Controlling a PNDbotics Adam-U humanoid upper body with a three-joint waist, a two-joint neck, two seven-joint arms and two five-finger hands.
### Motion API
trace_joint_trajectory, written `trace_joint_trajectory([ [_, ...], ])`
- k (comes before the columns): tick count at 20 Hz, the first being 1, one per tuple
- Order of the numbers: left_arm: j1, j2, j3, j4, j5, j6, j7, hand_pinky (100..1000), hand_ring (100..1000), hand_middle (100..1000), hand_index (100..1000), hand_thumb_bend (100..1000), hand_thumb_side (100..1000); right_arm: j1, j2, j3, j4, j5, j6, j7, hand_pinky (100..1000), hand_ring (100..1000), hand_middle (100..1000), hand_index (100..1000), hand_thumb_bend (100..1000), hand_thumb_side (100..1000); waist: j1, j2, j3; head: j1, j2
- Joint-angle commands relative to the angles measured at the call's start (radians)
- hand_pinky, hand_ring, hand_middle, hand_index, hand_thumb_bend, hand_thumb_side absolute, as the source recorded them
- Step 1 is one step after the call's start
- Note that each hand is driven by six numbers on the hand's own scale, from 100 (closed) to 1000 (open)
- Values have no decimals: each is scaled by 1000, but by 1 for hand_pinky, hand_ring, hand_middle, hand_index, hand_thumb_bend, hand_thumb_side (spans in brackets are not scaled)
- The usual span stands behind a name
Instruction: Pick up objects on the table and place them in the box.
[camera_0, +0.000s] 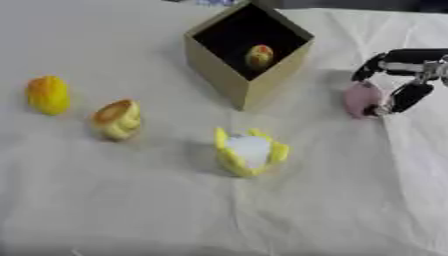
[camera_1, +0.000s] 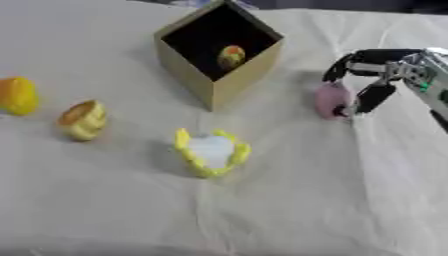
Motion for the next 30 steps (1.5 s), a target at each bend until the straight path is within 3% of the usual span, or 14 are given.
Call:
trace_joint_trajectory([
  [1, -8, 21, 1, -14, 6, -2, -4, 855, 649, 709, 813, 147, 836, -12, -25, -21, -12, -30, -1, -14, 865, 789, 640, 735, 292, 285, 2, -13, -1, 1, -9],
  [5, -9, 20, 0, -14, 6, -3, -7, 855, 649, 709, 813, 145, 838, 7, -39, -33, -69, -112, 20, -45, 854, 749, 584, 671, 178, 211, 2, -14, -2, 4, -10],
  [9, -8, 20, 0, -15, 6, -2, -10, 855, 650, 709, 812, 144, 838, 10, -49, -38, -112, -138, 42, -53, 852, 740, 574, 650, 110, 110, 1, -17, -3, 2, -9],
  [14, -6, 18, 1, -16, 6, -2, -11, 855, 651, 710, 812, 145, 836, -29, -36, -57, -156, -137, 43, -52, 857, 733, 573, 658, 126, 100, 0, -24, -4, 3, -10],
  [19, -2, 18, 0, -15, 7, -1, -13, 855, 651, 710, 811, 144, 836, -154, 23, -58, -174, -118, 33, -30, 862, 727, 576, 664, 129, 100, -2, -32, -6, 0, -4],
  [25, 2, 20, -3, -15, 8, -1, -18, 855, 652, 711, 810, 143, 834, -367, 193, -59, -14, -16, 5, 5, 866, 740, 599, 693, 172, 100, -1, -43, 2, -7, 3],
  [29, 2, 22, -4, -13, 10, -2, -20, 855, 652, 711, 810, 141, 836, -439, 285, -79, 128, 87, -38, -3, 868, 758, 630, 730, 230, 140, 0, -41, 11, -10, 2],
  [30, 2, 22, -5, -12, 10, -3, -20, 855, 652, 711, 810, 140, 836, -450, 304, -83, 161, 112, -51, -6, 871, 775, 659, 756, 279, 174, 0, -40, 13, -10, 2],
])
